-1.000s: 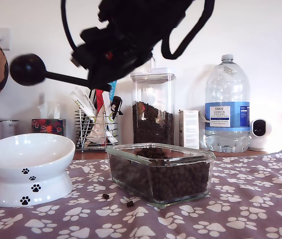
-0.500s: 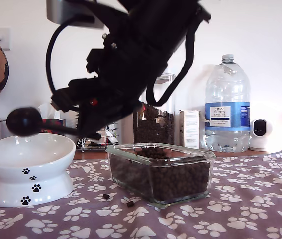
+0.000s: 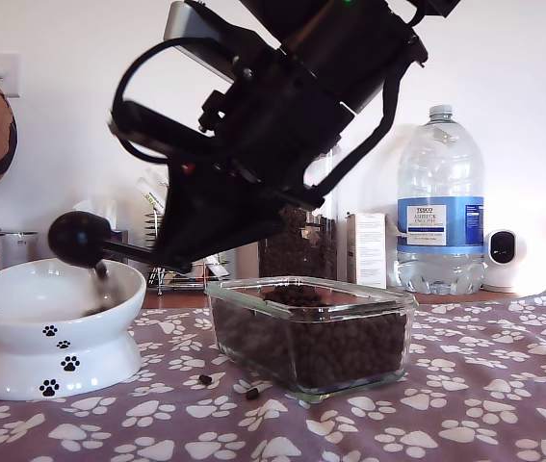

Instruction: Measure one spoon of cat food and pour it into the food bowl

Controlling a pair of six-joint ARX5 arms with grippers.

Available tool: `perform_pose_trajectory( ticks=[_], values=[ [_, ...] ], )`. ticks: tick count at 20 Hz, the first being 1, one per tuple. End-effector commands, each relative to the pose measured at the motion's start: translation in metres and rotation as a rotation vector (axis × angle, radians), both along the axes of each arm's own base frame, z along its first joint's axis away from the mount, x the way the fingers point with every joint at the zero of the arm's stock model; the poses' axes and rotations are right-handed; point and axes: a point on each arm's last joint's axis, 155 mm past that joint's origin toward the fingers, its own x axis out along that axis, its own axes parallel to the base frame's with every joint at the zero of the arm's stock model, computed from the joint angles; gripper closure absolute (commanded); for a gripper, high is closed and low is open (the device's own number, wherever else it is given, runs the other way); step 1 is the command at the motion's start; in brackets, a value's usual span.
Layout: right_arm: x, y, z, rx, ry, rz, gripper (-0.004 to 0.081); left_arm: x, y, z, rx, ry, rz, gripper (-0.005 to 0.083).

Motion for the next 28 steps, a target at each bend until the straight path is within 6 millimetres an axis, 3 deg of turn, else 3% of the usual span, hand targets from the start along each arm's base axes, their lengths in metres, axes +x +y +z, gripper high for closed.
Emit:
perform_pose_trajectory(
  ticks=[1, 6, 10, 15, 21, 28],
  values=[
    [-0.001, 0.007, 0.008, 0.053, 0.044, -0.008, 0.0783, 0.001, -0.002, 0.006, -0.010, -0.014, -0.006, 0.0794],
    [-0.010, 0.016, 0.007, 0.131, 0.177, -0.022, 0.0783, -0.001, -0.004, 0.008, -0.018, -0.018, -0.024, 0.0794],
    [-0.013, 0.025, 0.003, 0.243, 0.381, -0.051, 0.0783, -0.004, -0.008, 0.007, -0.019, -0.011, -0.047, 0.0794],
    [-0.006, 0.024, 0.000, 0.308, 0.519, -0.095, 0.0783, -0.005, -0.007, 0.005, -0.013, -0.004, -0.046, 0.0794],
    [-0.003, 0.025, 0.004, 0.323, 0.500, -0.078, 0.0783, -0.005, -0.007, 0.004, -0.004, -0.005, -0.046, 0.0794],
    [0.001, 0.018, 0.016, 0.237, 0.303, 0.010, 0.0783, -0.006, -0.006, -0.003, 0.032, 0.002, -0.050, 0.0794]
  ],
)
